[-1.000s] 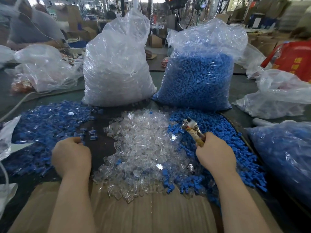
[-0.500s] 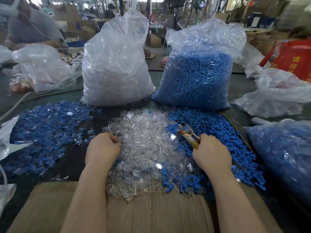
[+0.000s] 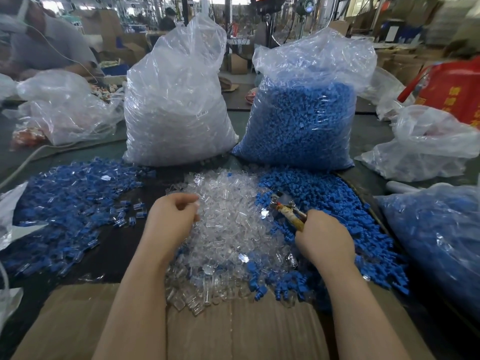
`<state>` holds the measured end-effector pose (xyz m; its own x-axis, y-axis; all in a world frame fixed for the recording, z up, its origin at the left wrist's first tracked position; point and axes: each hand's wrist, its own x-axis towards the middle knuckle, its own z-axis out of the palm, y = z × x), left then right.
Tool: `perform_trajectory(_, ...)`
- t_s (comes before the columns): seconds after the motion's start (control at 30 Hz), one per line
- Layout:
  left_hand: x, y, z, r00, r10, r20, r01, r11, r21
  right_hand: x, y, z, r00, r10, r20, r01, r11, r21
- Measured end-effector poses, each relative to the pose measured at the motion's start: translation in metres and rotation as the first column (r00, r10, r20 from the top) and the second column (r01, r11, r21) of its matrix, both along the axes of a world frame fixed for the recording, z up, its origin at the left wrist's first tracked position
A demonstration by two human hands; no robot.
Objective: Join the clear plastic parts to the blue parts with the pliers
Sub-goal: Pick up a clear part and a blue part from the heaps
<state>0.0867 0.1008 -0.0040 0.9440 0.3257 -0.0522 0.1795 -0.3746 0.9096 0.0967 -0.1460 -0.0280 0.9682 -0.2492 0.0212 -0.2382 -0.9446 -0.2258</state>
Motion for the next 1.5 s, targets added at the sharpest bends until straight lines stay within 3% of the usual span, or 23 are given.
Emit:
perform_trajectory(0.1, 0.001, -0.012, 0.005, 0.996, -0.083, 0.021, 0.085, 0.962, -0.258, -0.001, 0.0, 0.0, 1.0, -0.006, 0.007, 0.006, 1.0, 0.001)
perform_trajectory(0.2, 0.0, -0.02, 0.009, 0.991, -0.123, 0.059, 0.137, 0.909, -0.393, -0.001, 0.0, 0.001, 1.0, -0.003, 0.005, 0.003, 1.0, 0.008)
perform_trajectory(0.37, 0.0, -0.03, 0.009, 0.985, -0.148, 0.09, 0.173, 0.879, -0.444, -0.002, 0.0, 0.005, 0.999, 0.004, -0.035, -0.004, 1.0, 0.006)
perform_trajectory(0.53, -0.001, -0.037, 0.009, 0.976, -0.171, 0.133, 0.216, 0.817, -0.534, -0.002, -0.001, 0.006, 0.997, -0.022, 0.076, 0.018, 0.999, 0.049)
perform_trajectory(0.7, -0.003, -0.043, 0.008, 0.972, -0.191, 0.136, 0.234, 0.831, -0.505, 0.002, -0.001, 0.008, 0.973, -0.063, 0.22, -0.002, 0.959, 0.283)
perform_trajectory(0.87, -0.005, -0.05, 0.01, 0.971, -0.192, 0.143, 0.238, 0.845, -0.48, 0.0, 0.007, 0.012, 0.916, -0.038, 0.399, -0.21, 0.802, 0.559)
perform_trajectory(1.0, -0.007, -0.057, 0.014, 0.971, -0.193, 0.143, 0.24, 0.821, -0.519, -0.005, 0.017, 0.017, 0.888, -0.088, 0.451, -0.338, 0.54, 0.771)
perform_trajectory(1.13, -0.009, -0.069, 0.018, 0.972, -0.157, 0.174, 0.231, 0.769, -0.596, -0.009, 0.028, 0.023, 0.855, -0.126, 0.503, -0.437, 0.347, 0.83)
perform_trajectory(1.3, -0.01, -0.082, 0.016, 0.984, -0.069, 0.164, 0.162, 0.731, -0.663, -0.012, 0.035, 0.026, 0.811, -0.171, 0.559, -0.52, 0.225, 0.824)
perform_trajectory(1.5, -0.012, -0.088, 0.017, 0.989, -0.101, 0.107, 0.147, 0.682, -0.716, -0.013, 0.039, 0.027, 0.756, -0.195, 0.625, -0.58, 0.242, 0.778)
